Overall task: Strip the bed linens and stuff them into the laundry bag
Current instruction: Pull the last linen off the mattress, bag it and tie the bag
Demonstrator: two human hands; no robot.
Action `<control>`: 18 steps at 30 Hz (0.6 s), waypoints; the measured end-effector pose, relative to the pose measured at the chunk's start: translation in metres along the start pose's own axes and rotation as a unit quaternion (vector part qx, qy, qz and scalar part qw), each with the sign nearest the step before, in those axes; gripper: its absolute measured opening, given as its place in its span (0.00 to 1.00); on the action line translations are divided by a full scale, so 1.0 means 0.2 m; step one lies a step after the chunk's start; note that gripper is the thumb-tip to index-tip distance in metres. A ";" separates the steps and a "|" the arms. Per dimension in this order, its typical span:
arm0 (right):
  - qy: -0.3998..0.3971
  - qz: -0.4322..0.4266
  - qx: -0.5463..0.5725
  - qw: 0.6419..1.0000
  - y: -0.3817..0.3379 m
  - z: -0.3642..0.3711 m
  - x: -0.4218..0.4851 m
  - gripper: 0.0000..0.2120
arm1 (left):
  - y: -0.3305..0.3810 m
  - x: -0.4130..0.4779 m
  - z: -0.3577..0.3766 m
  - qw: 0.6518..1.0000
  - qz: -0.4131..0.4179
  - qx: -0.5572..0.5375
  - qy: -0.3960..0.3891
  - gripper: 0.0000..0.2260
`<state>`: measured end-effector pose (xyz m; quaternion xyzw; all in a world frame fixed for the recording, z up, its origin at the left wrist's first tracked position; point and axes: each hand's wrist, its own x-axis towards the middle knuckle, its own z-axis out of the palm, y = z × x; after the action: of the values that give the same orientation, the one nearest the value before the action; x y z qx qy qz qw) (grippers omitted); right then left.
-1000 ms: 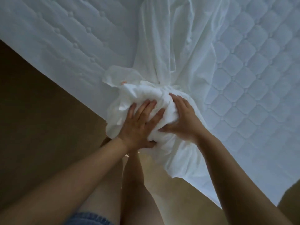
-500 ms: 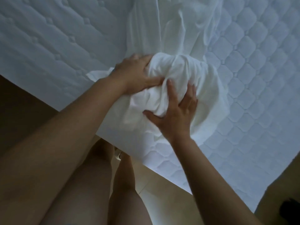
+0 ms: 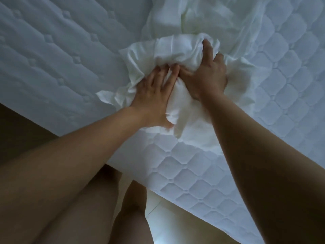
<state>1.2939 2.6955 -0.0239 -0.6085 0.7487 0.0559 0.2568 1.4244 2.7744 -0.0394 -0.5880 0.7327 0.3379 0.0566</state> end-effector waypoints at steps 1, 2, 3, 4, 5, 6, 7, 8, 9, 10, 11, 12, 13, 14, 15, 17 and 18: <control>0.003 -0.001 0.004 1.000 0.00 0.01 0.02 0.44 | -0.01 0.01 -0.01 1.000 0.004 -0.004 0.015 0.66; 0.008 -0.003 0.007 1.000 0.01 0.01 0.04 0.41 | -0.02 0.01 -0.01 1.000 0.001 -0.004 0.031 0.64; 0.011 -0.005 0.005 1.000 0.01 0.01 0.05 0.39 | -0.04 0.02 -0.01 0.999 -0.001 -0.005 0.046 0.63; 0.010 -0.008 -0.006 1.000 0.00 0.01 0.06 0.36 | -0.05 0.03 -0.01 0.998 0.005 -0.007 0.060 0.61; 0.002 -0.013 -0.021 1.000 0.00 0.01 0.06 0.34 | -0.06 0.03 -0.02 0.997 0.012 -0.009 0.071 0.59; -0.012 -0.017 -0.033 0.999 -0.01 0.00 0.06 0.32 | -0.06 0.03 -0.03 0.997 0.015 -0.015 0.073 0.57; -0.029 -0.020 -0.038 0.999 -0.01 -0.02 0.07 0.31 | -0.05 0.03 -0.05 0.997 0.015 -0.022 0.069 0.55; -0.048 -0.025 -0.039 0.998 -0.01 -0.04 0.07 0.30 | -0.04 0.02 -0.07 0.998 0.012 -0.029 0.060 0.52; -0.068 -0.034 -0.040 0.996 -0.01 -0.06 0.07 0.29 | -0.03 0.00 -0.09 0.998 0.009 -0.035 0.053 0.49; -0.093 -0.049 -0.042 0.994 -0.02 -0.08 0.05 0.28 | -0.03 -0.02 -0.10 0.998 0.007 -0.037 0.050 0.45; -0.119 -0.067 -0.047 0.990 -0.02 -0.10 0.03 0.27 | -0.02 -0.05 -0.10 0.998 0.009 -0.041 0.050 0.41; -0.149 -0.083 -0.053 0.984 -0.03 -0.11 -0.01 0.26 | -0.02 -0.09 -0.10 0.997 0.013 -0.049 0.049 0.36; -0.179 -0.096 -0.056 0.978 -0.04 -0.12 -0.05 0.24 | -0.01 -0.13 -0.10 0.997 0.018 -0.058 0.044 0.32; -0.209 -0.100 -0.053 0.971 -0.05 -0.13 -0.09 0.21 | 0.00 -0.18 -0.10 0.997 0.021 -0.066 0.032 0.29; -0.238 -0.096 -0.042 0.966 -0.05 -0.12 -0.13 0.19 | 0.00 -0.23 -0.11 0.997 0.024 -0.067 0.010 0.27; -0.303 -0.064 -0.022 0.951 -0.05 -0.09 -0.21 0.19 | 0.00 -0.34 -0.14 0.997 0.033 -0.043 -0.060 0.29; -0.337 -0.043 -0.019 0.940 -0.04 -0.06 -0.26 0.21 | -0.01 -0.40 -0.16 0.994 0.037 -0.030 -0.102 0.30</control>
<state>1.3047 2.7350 0.0124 -0.5906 0.5901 0.2606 0.4848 1.4606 2.8211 0.0223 -0.5245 0.7341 0.4193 0.1010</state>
